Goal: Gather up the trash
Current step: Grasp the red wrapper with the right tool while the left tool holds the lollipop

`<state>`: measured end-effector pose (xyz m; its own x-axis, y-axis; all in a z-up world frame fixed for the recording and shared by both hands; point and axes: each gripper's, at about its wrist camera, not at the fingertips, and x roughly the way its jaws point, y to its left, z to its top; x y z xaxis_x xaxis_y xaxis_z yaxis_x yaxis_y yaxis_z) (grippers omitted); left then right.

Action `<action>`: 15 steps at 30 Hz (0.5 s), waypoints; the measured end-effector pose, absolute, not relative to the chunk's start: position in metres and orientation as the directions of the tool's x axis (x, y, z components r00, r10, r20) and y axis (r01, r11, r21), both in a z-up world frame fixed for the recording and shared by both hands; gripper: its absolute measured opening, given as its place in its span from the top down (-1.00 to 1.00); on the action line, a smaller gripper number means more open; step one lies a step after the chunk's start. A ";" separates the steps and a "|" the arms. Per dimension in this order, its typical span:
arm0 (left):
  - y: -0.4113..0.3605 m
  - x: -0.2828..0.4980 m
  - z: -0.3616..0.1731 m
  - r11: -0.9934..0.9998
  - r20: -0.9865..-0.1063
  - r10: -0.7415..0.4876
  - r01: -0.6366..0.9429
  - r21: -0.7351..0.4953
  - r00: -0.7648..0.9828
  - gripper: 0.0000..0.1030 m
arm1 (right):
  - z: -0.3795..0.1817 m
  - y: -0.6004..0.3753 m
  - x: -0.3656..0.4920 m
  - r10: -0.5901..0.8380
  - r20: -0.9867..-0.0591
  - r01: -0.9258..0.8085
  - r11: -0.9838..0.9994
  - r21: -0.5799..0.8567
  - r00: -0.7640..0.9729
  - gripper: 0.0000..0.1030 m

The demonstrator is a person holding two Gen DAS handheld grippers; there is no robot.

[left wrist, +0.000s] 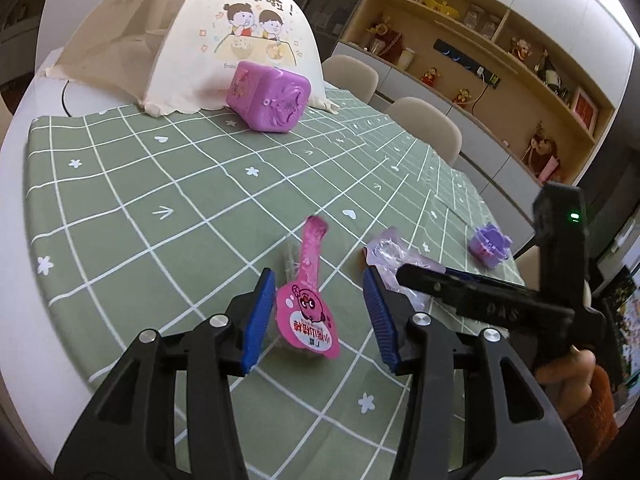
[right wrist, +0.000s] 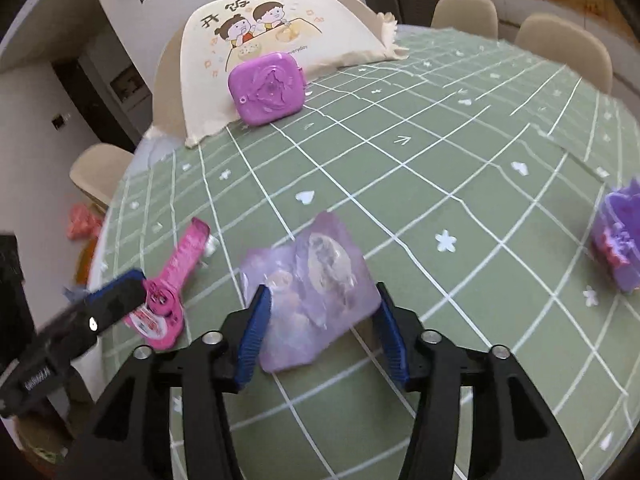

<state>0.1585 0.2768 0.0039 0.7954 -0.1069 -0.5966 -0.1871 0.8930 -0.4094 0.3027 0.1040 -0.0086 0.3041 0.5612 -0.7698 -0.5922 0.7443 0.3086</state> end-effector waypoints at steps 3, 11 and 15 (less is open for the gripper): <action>0.288 0.149 0.009 0.885 -0.586 -0.094 -0.202 -0.419 0.805 0.03 | -0.008 0.117 0.299 0.521 -0.783 -0.643 0.736 0.211 0.339 0.04; 0.277 0.148 0.014 0.908 -0.631 -0.140 -0.156 -0.389 0.763 -0.16 | 0.007 0.093 0.269 0.487 -0.743 -0.670 0.739 0.072 0.458 0.89; 0.255 0.161 0.007 0.957 -0.711 -0.018 -0.195 -0.217 0.703 -0.17 | 0.027 0.061 0.258 0.485 -0.698 -0.641 0.766 0.047 0.528 0.89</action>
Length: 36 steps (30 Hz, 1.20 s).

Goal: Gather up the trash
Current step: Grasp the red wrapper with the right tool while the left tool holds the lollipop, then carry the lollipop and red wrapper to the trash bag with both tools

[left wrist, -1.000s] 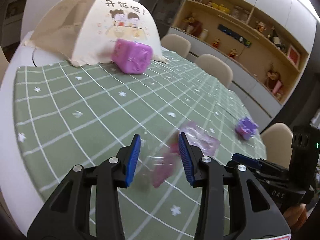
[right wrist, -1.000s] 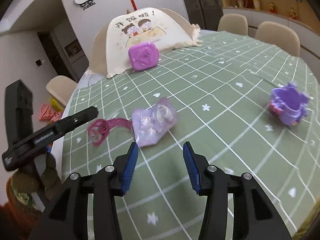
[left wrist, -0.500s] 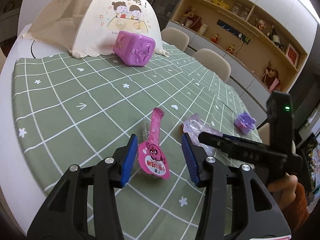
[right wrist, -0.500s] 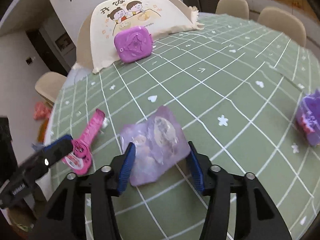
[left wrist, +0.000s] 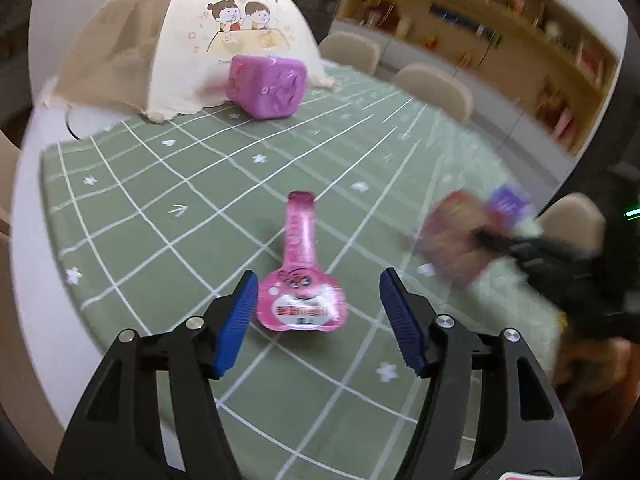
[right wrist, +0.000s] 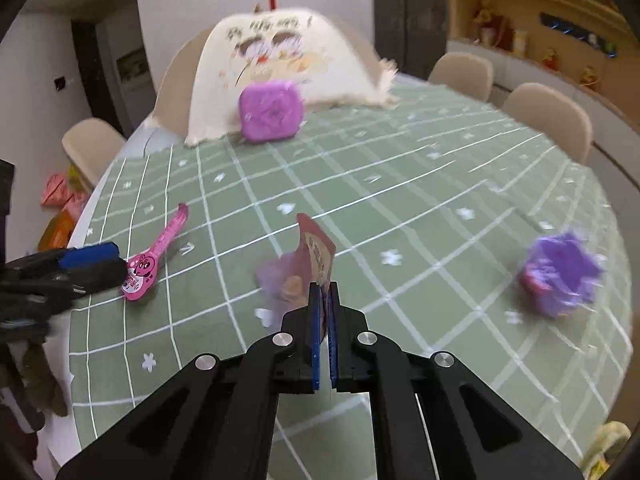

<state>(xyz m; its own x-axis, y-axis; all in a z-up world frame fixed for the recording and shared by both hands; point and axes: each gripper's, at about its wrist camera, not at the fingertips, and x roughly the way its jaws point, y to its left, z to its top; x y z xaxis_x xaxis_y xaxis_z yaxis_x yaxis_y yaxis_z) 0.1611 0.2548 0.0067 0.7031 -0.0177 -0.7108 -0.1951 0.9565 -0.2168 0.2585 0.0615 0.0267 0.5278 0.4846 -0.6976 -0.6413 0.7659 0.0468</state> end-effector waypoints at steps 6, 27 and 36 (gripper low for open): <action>0.252 0.184 -0.011 0.966 -0.781 0.045 -0.227 -0.126 0.623 -0.13 | 0.044 0.033 0.242 0.485 -0.657 -0.630 0.777 0.020 0.577 0.90; 0.113 0.173 0.055 0.979 -0.618 -0.182 0.085 -0.183 0.765 0.19 | 0.073 -0.109 0.200 0.413 -0.535 -0.477 0.879 0.022 0.737 0.90; -0.022 0.198 0.041 0.913 -0.618 -0.405 0.336 -0.232 0.674 0.19 | 0.068 -0.230 0.172 0.243 -0.522 -0.275 0.961 0.018 0.818 0.89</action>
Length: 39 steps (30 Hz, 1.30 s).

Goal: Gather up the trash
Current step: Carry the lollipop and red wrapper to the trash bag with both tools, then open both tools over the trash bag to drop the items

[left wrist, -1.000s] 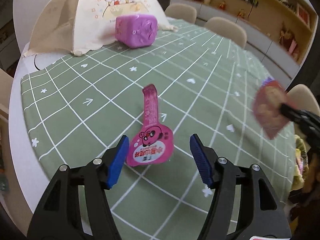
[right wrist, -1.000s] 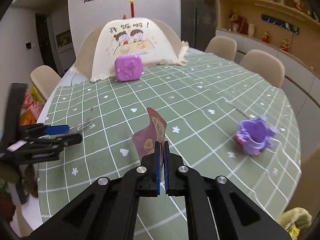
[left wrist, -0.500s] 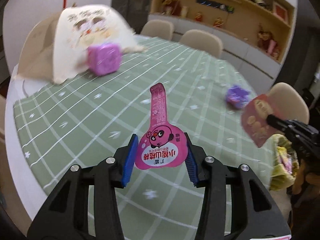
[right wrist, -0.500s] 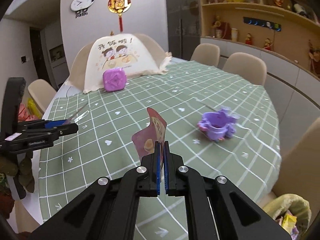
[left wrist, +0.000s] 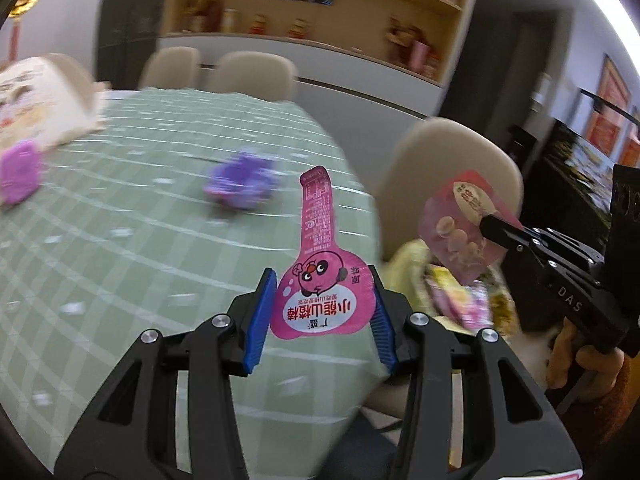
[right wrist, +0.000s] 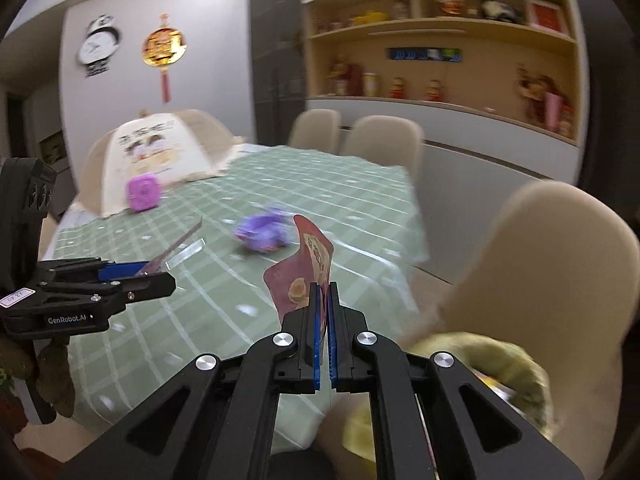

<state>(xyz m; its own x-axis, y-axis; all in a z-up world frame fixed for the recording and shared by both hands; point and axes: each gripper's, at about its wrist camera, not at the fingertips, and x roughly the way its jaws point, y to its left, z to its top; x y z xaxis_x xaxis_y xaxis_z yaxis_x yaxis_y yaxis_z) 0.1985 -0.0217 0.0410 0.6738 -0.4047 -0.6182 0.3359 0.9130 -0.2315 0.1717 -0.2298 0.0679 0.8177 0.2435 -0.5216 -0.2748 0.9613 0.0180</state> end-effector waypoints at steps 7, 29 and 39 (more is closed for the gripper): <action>-0.127 0.218 0.010 0.821 -0.638 -0.553 0.480 -0.308 0.536 0.19 | 0.048 -0.314 0.156 0.100 -0.543 -0.113 0.994 0.010 0.834 0.89; -0.168 0.251 -0.019 0.828 -0.619 -0.559 0.397 -0.395 0.551 -0.75 | -0.033 -0.388 0.211 0.238 -0.667 -0.061 0.959 0.277 0.706 0.89; -0.066 0.128 0.004 0.932 -0.582 -0.352 0.219 -0.287 0.733 -0.80 | -0.072 -0.367 0.212 0.199 -0.731 -0.037 0.972 0.231 0.653 0.85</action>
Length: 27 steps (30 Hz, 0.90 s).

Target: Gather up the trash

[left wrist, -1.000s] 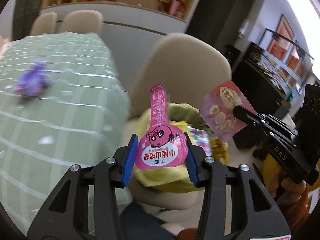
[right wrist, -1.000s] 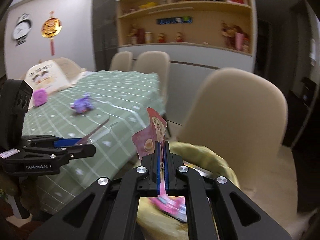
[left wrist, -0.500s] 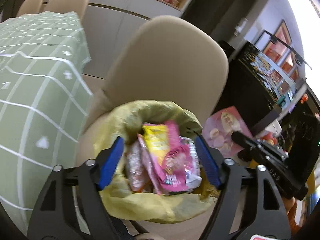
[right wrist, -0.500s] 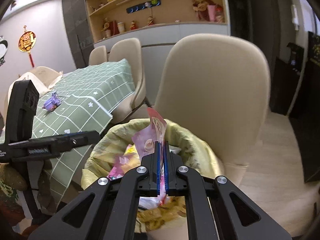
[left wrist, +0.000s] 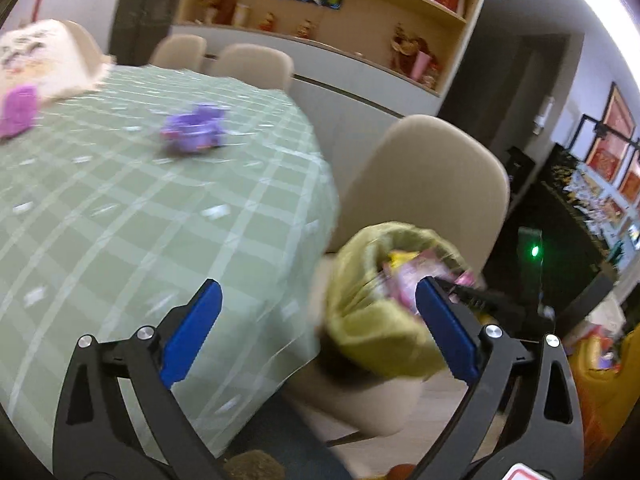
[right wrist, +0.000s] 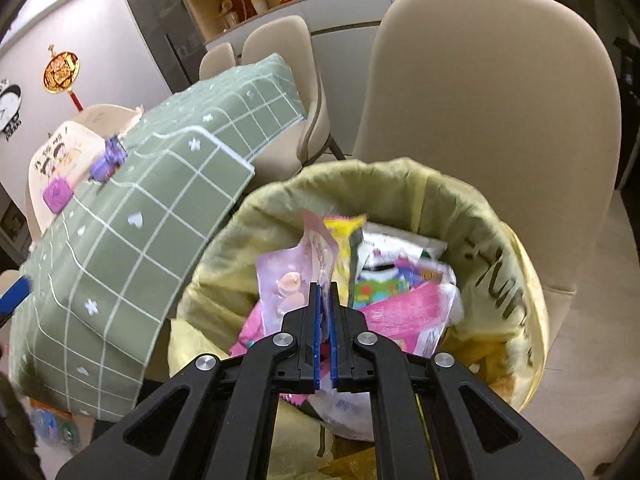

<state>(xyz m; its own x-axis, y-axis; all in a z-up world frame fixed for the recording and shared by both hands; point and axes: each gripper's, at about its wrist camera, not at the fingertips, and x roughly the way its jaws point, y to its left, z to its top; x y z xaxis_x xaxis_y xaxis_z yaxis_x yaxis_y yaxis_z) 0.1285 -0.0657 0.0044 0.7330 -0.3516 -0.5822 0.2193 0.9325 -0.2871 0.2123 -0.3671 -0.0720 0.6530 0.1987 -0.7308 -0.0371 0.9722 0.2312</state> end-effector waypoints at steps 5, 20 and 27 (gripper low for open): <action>-0.024 0.080 -0.002 0.964 -0.586 -0.251 0.144 -0.224 0.771 -0.80 | -0.057 -0.367 0.181 0.115 -0.643 0.019 0.980 0.197 0.757 0.11; -0.011 -0.013 0.004 1.000 -0.465 -0.023 0.023 -0.005 0.885 -0.80 | -0.005 -0.251 0.010 0.166 -0.533 -0.136 0.986 0.095 0.830 0.10; -0.007 -0.035 0.007 0.999 -0.438 0.051 -0.051 0.013 0.897 -0.80 | -0.006 -0.207 -0.025 0.183 -0.487 -0.188 0.981 0.040 0.854 0.10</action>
<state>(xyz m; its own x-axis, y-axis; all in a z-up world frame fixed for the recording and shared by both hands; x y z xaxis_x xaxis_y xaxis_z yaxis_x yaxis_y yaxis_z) -0.0351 -0.0066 0.0074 0.8974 0.0514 -0.4382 -0.0507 0.9986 0.0133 -0.0254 -0.2067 -0.0056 0.8539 0.1831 -0.4871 -0.1876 0.9814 0.0401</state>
